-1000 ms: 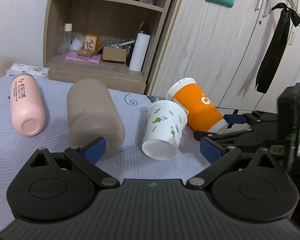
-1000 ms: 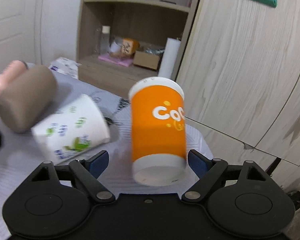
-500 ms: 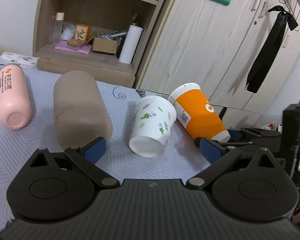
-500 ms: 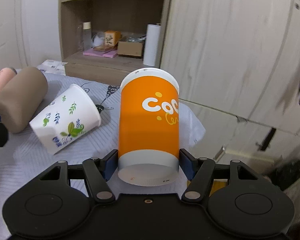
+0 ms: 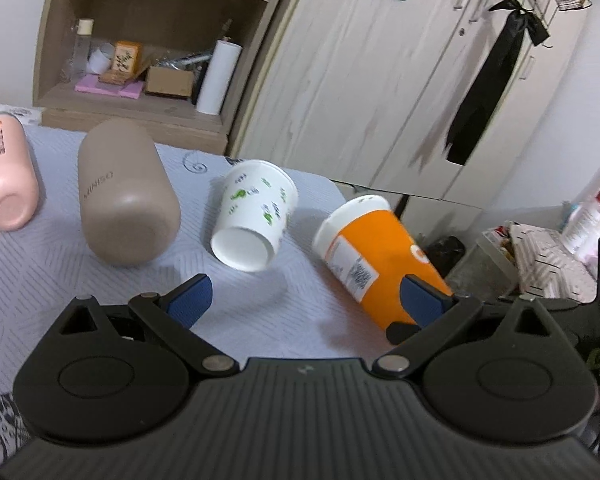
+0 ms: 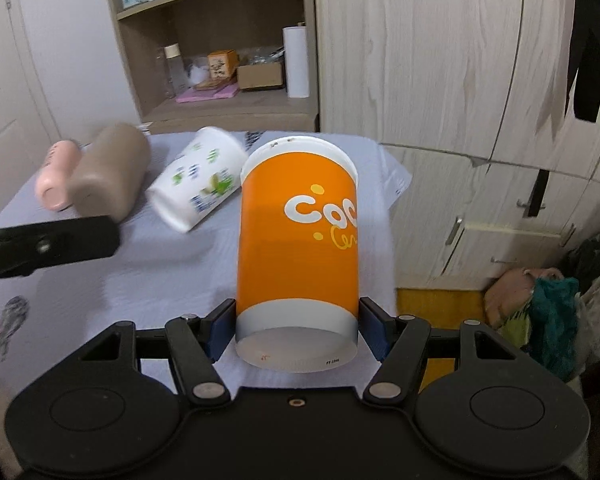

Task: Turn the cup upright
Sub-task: 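Lift the orange cup with the right gripper while the left gripper grasps its body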

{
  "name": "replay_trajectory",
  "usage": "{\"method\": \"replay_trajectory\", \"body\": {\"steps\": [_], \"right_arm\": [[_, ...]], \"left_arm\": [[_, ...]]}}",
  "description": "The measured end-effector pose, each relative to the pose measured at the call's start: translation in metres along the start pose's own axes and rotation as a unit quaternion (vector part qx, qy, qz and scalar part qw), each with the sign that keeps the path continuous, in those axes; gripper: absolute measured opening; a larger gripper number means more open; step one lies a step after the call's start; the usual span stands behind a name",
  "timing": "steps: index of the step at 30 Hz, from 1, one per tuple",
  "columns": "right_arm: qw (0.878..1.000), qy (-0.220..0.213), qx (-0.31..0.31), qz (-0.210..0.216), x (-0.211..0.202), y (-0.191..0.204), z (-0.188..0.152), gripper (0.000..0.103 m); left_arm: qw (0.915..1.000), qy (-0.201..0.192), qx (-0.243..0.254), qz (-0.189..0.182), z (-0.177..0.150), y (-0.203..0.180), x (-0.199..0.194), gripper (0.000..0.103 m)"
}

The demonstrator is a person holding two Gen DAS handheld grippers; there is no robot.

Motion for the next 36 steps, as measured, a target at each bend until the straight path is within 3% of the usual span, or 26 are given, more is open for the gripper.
{"method": "replay_trajectory", "body": {"steps": [13,18,22,28,33,36], "right_arm": [[0.998,0.034,0.028,0.039,-0.024,0.031,-0.036,0.070],[0.997,0.047,0.027,0.058,-0.026,0.043,-0.044,0.070],[0.995,0.056,0.022,0.081,-0.028,0.058,-0.049,0.070],[0.992,0.062,0.000,0.106,-0.027,0.084,-0.055,0.070],[0.990,0.065,-0.028,0.123,-0.022,0.112,-0.053,0.070],[0.989,0.064,-0.043,0.129,-0.018,0.126,-0.049,0.070]], "left_arm": [[0.9924,0.064,-0.059,-0.087,-0.026,-0.003,-0.005,0.101],[0.9895,0.088,-0.063,-0.096,-0.035,-0.008,0.001,0.100],[0.9893,0.086,-0.070,-0.095,-0.036,-0.002,-0.003,0.100],[0.9830,0.083,-0.137,-0.089,-0.043,0.036,-0.020,0.100],[0.9806,0.066,-0.159,-0.093,-0.044,0.061,-0.036,0.100],[0.9825,0.046,-0.164,-0.074,-0.039,0.075,-0.042,0.100]]}}
Point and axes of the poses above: each gripper's, at about its wrist camera, not at the fingertips, and x roughly the way its jaws point, y to its left, z to its top, the point moved 8 cm from there along x, roughly the way its jaws point
